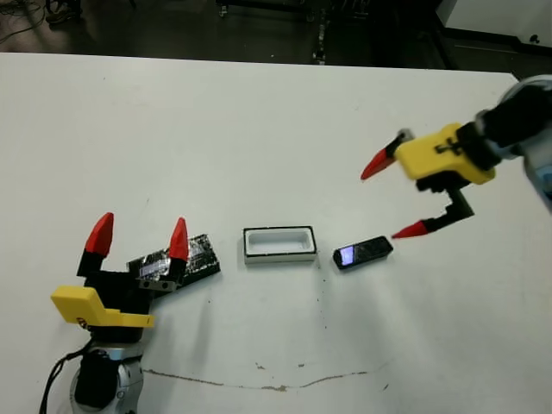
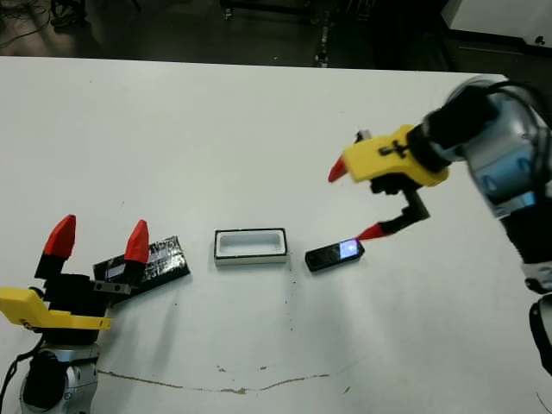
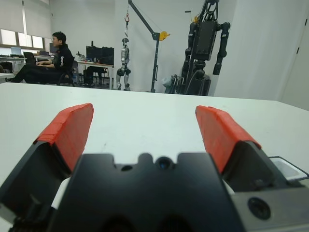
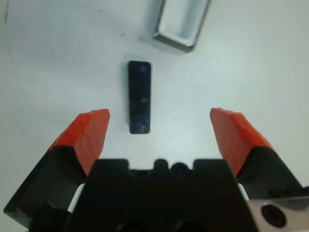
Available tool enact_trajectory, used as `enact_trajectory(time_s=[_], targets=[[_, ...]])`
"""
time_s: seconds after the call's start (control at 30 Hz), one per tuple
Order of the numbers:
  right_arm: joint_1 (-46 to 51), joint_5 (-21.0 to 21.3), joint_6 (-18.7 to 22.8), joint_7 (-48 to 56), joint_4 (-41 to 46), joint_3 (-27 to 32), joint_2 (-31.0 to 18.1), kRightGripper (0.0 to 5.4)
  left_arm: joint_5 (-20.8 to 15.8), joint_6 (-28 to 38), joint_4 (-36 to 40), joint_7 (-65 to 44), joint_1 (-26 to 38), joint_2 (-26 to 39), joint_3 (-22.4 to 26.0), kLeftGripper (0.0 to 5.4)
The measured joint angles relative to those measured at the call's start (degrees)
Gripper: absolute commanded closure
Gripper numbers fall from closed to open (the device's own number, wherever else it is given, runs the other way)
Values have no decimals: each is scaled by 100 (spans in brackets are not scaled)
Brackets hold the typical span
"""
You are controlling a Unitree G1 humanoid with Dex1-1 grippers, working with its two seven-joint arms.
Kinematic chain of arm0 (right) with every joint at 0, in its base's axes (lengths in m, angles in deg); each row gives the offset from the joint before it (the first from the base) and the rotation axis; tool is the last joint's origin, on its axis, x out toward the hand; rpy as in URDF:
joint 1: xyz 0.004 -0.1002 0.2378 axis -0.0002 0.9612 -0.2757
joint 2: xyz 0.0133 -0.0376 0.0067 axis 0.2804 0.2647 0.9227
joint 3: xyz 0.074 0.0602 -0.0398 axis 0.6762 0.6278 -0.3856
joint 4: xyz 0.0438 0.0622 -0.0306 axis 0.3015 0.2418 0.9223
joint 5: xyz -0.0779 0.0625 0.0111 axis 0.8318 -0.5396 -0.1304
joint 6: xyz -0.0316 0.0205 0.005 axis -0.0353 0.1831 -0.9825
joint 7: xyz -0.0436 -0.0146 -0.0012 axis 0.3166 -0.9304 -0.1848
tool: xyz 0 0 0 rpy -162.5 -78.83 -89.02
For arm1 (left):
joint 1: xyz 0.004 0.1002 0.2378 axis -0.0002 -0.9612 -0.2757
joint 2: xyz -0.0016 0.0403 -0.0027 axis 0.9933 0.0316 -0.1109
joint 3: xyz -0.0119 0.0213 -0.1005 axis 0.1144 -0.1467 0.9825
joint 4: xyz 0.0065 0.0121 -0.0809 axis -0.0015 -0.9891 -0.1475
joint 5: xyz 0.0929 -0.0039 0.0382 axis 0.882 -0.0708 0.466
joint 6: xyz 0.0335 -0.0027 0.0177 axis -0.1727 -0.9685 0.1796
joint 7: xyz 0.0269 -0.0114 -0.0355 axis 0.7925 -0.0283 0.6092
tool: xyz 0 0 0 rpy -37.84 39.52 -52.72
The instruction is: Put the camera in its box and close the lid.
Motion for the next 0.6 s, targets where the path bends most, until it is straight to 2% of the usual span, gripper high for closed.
enact_trajectory(time_s=[0.3, 0.6], targets=[[-219, 115, 48, 2, -457, -753, 153, 0, 8, 0, 0, 2, 12, -3, -22, 2], [-137, 293, 111, 4, -876, -792, 614, 0, 52, 10, 0, 46, -8, -19, -50, 2]])
